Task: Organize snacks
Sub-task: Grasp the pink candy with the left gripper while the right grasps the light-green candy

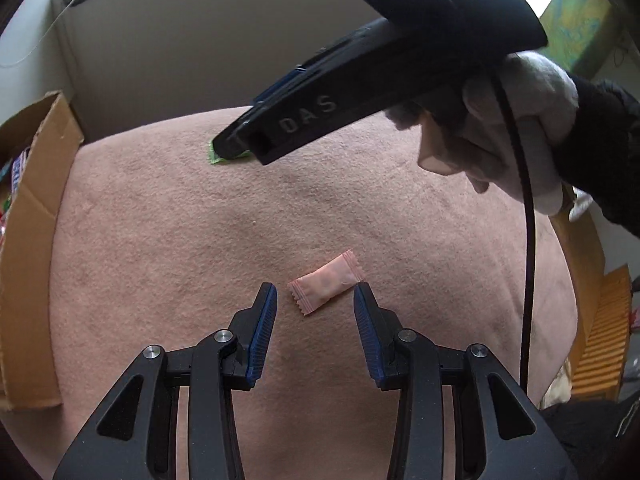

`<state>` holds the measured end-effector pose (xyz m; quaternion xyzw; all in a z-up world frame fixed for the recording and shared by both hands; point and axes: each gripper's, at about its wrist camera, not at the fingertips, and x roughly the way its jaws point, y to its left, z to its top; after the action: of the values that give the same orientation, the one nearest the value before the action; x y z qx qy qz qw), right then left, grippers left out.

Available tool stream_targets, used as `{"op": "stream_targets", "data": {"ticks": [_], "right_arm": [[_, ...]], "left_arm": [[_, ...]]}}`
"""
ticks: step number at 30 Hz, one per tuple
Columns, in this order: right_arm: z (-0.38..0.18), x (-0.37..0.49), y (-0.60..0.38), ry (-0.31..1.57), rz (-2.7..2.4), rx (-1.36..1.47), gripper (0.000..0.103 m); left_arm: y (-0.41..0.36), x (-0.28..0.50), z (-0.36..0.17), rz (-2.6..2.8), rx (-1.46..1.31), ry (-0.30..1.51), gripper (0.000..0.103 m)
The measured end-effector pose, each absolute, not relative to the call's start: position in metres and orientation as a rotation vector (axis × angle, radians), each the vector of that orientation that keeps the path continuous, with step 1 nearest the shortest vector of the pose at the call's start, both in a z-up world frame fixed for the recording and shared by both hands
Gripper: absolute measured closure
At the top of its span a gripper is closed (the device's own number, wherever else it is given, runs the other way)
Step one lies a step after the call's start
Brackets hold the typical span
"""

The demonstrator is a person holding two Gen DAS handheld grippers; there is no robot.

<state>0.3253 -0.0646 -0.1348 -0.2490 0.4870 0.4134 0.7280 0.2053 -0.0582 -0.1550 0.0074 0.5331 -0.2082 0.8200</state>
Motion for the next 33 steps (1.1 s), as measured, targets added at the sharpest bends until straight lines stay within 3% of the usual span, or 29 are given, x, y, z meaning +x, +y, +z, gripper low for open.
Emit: {"op": "stream_targets", "data": {"ticks": [14, 18, 23, 33], "right_arm": [[-0.151, 0.335, -0.071, 1.107, 0.925, -0.525, 0.05], [-0.152, 0.334, -0.067, 1.1, 0.924, -0.526, 0.054], [-0.152, 0.333, -0.065, 1.098, 0.916, -0.547, 0.068], [-0.153, 0.326, -0.064, 1.085, 0.889, -0.575, 0.074]], "left_arm": [[-0.117, 0.22, -0.171, -0.612, 0.328, 1.084, 0.065], [-0.111, 0.217, -0.169, -0.566, 0.284, 1.079, 0.085], [-0.093, 0.21, -0.167, -0.528, 0.192, 1.084, 0.086], [-0.055, 0.21, -0.166, -0.462, 0.065, 1.092, 0.086]]}}
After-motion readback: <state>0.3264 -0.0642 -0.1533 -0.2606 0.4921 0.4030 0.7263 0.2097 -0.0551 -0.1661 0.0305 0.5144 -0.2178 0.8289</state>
